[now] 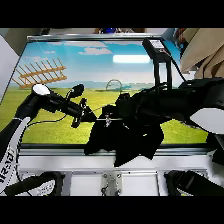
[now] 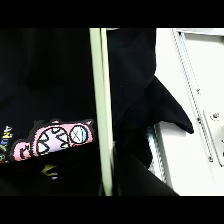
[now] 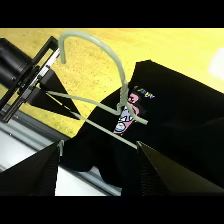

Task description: Fold the clothes and pants, and hang the long-sleeved shirts on hangers.

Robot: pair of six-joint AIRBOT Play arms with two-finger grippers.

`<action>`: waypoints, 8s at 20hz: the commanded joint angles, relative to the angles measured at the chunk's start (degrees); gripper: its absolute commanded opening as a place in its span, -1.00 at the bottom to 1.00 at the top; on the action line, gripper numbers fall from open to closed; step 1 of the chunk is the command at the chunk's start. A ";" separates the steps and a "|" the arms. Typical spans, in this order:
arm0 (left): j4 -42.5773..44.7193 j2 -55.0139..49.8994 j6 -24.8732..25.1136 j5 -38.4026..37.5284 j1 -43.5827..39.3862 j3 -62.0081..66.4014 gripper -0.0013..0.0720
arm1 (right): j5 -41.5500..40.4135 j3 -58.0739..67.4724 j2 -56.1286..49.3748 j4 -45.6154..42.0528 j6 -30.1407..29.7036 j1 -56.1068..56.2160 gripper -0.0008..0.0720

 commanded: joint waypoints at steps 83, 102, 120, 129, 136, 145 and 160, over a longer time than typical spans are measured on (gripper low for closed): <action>0.04 -0.02 -0.15 -1.29 0.07 -0.02 -0.92 | 19.85 -40.79 -3.74 67.08 -122.07 -61.72 -0.92; 1.42 5.42 -23.82 10.25 6.62 0.26 0.42 | 19.85 -40.79 -3.72 66.84 -122.07 -61.72 -0.94; 32.92 30.29 -86.86 24.09 -0.96 -3.54 0.42 | 4.83 -40.76 0.52 67.10 -113.39 -61.66 -0.94; 33.03 17.20 -112.89 50.56 -32.30 -7.23 0.42 | 4.46 -40.76 2.14 67.08 -112.56 -60.74 -0.94; 33.11 2.91 -113.92 47.43 -39.19 6.82 0.41 | 4.44 -40.76 2.14 67.08 -112.56 -60.74 -0.94; 33.11 -4.24 -116.26 42.12 -42.45 11.91 0.32 | 4.48 -40.76 2.14 67.10 -112.56 -60.74 -0.94; 33.05 -7.17 -120.87 45.70 -42.38 11.91 -0.59 | 5.07 -40.76 2.16 67.10 -112.56 -60.74 -0.94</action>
